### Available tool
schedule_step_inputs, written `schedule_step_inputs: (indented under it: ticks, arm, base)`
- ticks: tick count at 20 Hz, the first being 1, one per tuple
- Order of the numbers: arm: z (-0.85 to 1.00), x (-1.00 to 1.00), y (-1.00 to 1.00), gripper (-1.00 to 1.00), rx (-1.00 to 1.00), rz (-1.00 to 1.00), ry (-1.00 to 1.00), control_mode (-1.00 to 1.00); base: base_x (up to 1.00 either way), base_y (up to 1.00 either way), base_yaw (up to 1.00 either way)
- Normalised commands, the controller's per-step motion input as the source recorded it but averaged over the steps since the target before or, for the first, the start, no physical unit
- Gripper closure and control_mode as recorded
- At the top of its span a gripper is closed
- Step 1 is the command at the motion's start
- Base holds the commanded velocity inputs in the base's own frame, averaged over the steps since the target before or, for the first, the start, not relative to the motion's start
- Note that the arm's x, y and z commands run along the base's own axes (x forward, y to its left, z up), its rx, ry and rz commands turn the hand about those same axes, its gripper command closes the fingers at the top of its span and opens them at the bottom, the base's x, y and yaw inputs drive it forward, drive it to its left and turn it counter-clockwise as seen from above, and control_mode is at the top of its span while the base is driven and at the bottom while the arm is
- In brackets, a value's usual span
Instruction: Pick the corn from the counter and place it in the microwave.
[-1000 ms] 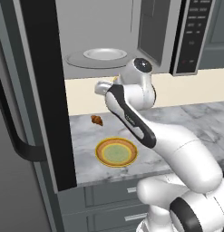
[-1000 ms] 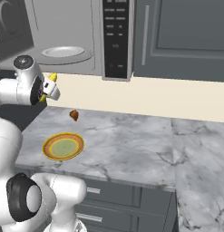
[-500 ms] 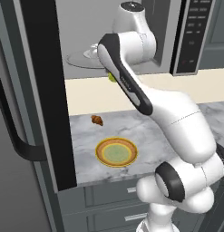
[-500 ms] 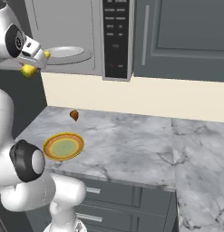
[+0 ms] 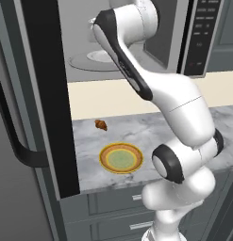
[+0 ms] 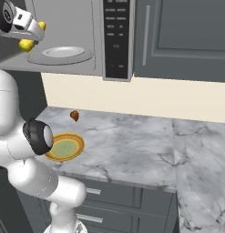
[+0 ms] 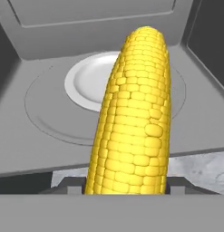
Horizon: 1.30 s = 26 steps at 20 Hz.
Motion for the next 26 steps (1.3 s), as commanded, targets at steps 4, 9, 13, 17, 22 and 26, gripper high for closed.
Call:
schedule_step_inputs:
  ticks: [4, 9, 13, 17, 22, 26]
  arm:
    - [-0.21, 0.59, 0.00, 1.00, -0.06, 0.00, -0.36, -1.00]
    - [-0.79, 0.14, -0.02, 1.00, -0.12, 0.01, -0.34, -1.00]
    - [-0.44, 0.55, -0.15, 1.00, 0.00, 0.00, -0.20, -1.00]
    - [0.12, 1.00, -0.17, 1.00, 0.07, 0.00, -0.05, -1.00]
    - [0.49, 0.97, 0.01, 1.00, 0.04, 0.00, 0.08, -1.00]
    - [0.01, 0.84, 0.18, 1.00, 0.02, -0.01, 0.08, -1.00]
  base:
    - [0.00, 0.00, 0.00]
    - [0.00, 0.00, 0.00]
    - [0.00, 0.00, 0.00]
    - [0.00, 0.00, 0.00]
    - [0.00, 0.00, 0.00]
    - [0.00, 0.00, 0.00]
